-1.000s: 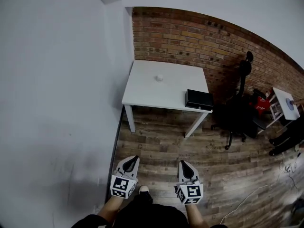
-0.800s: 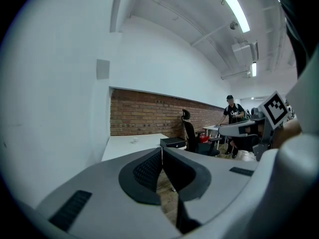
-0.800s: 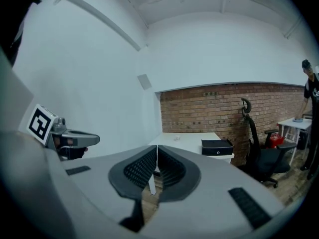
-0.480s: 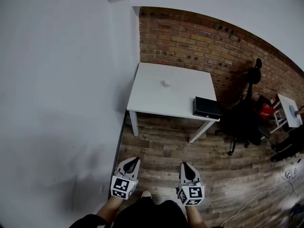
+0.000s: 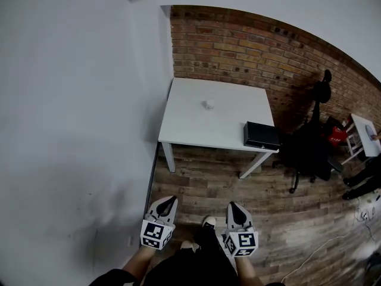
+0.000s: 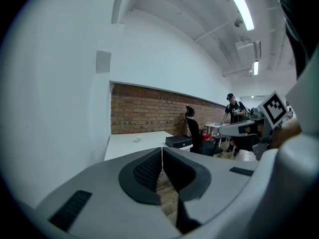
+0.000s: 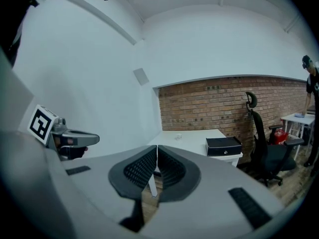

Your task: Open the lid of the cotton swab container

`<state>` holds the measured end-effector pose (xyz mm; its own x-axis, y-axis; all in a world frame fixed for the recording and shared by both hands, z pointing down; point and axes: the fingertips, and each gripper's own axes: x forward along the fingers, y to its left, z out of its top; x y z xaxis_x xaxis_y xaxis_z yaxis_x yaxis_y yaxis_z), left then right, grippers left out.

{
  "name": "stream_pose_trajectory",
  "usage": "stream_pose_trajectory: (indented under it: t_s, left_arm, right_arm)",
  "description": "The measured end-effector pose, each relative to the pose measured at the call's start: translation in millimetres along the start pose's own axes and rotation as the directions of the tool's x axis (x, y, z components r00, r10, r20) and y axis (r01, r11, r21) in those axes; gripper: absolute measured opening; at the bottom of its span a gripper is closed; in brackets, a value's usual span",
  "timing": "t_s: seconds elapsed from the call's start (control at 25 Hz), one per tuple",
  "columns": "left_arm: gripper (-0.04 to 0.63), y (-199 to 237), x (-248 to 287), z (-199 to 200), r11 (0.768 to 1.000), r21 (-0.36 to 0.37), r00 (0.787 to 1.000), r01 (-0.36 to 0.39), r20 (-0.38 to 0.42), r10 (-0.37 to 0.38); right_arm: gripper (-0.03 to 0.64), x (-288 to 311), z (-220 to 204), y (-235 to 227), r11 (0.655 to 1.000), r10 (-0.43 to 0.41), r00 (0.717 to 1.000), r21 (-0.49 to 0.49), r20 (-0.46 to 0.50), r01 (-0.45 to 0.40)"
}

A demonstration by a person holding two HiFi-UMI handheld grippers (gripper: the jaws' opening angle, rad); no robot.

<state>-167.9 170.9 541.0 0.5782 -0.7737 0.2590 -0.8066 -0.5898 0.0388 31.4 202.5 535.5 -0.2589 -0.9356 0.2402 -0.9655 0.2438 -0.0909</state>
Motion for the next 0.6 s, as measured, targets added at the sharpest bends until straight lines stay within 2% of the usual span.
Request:
stream_pose_trajectory:
  t_s: [0.32, 0.6]
  left_arm:
    - [0.014, 29.5, 49.9, 14.9, 0.999, 0.002, 0.999, -0.051, -0.010, 0.051]
    - [0.014, 38.0, 111.5, 32.2, 0.997, 0.006, 0.997, -0.072, -0.021, 0.072]
  right_arm:
    - [0.021, 54.0, 10.1, -35.4, 0.999, 0.026, 1.000, 0.019, 0.004, -0.026]
    - [0.021, 105.2, 21.3, -76.3, 0.998, 0.057, 0.998, 0.031, -0.009, -0.057]
